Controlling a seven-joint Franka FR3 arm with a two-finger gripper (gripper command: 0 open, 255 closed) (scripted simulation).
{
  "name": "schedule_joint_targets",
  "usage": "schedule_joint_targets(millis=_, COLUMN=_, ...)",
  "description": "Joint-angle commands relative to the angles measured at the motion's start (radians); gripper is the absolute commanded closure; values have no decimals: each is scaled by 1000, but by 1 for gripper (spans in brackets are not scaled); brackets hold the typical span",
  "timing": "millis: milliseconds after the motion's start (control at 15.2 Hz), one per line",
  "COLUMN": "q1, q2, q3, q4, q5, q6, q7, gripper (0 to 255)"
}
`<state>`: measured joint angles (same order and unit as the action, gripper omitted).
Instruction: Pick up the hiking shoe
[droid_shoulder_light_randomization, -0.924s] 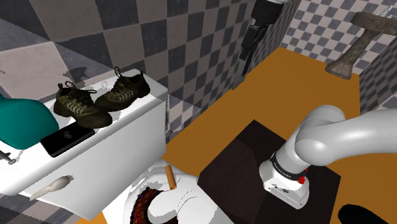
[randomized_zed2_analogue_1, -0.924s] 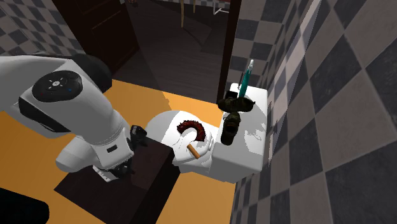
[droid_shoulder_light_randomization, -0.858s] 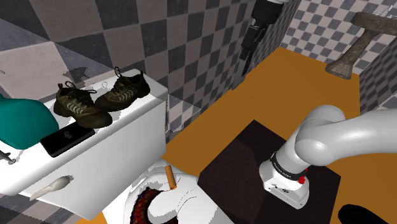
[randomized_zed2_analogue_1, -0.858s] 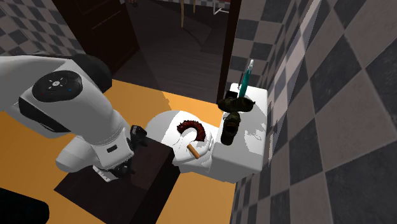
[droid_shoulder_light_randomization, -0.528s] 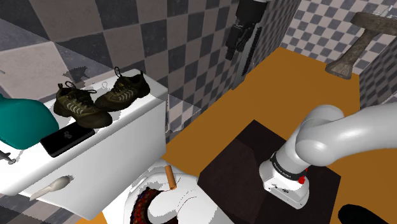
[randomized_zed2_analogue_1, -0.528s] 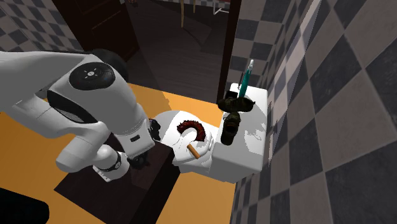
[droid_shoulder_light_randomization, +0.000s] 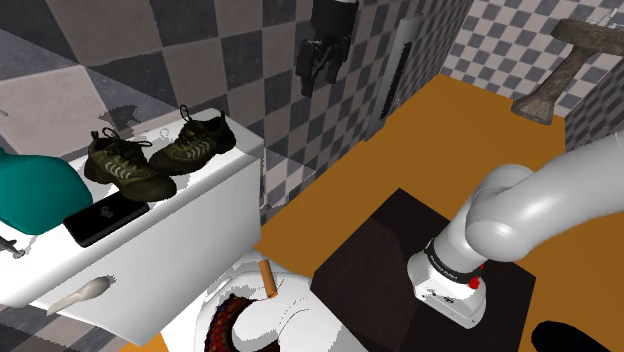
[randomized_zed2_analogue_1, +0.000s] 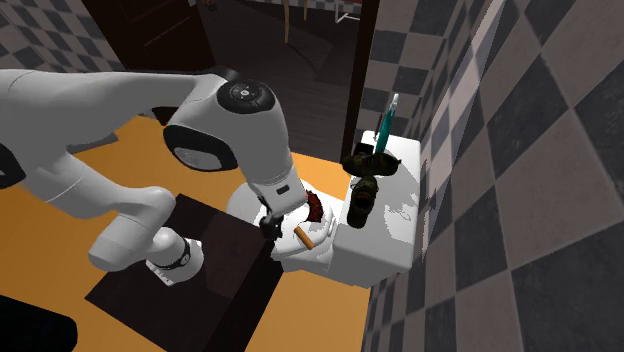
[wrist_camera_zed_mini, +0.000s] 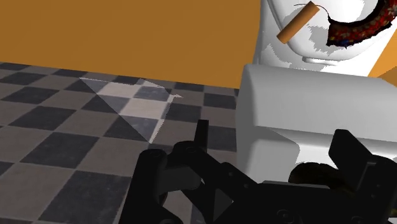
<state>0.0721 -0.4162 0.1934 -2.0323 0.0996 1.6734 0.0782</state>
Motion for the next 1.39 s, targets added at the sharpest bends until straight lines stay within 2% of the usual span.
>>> schedule_joint_targets(millis=0, q1=5, q2=69, q3=29, q4=50, q5=-3, q6=16, q7=38, gripper=0)
schedule_joint_targets(millis=330, q1=23, q2=250, q3=100, q4=216, q5=-34, q6=21, q7=142, gripper=0)
schedule_joint_targets(millis=726, q1=71, q2=498, q3=167, q4=473, q5=-113, q6=-12, q7=270, gripper=0)
schedule_joint_targets(millis=990, q1=132, q2=688, q3=192, q4=700, q5=-185, q6=-71, q7=347, gripper=0)
schedule_joint_targets(millis=1188, q1=203, q2=856, q3=195, q4=929, q5=-244, q6=-147, q7=393, gripper=0)
schedule_joint_targets(millis=1320, q1=205, q2=859, q3=193, q4=919, q5=-244, q6=-134, q7=394, gripper=0)
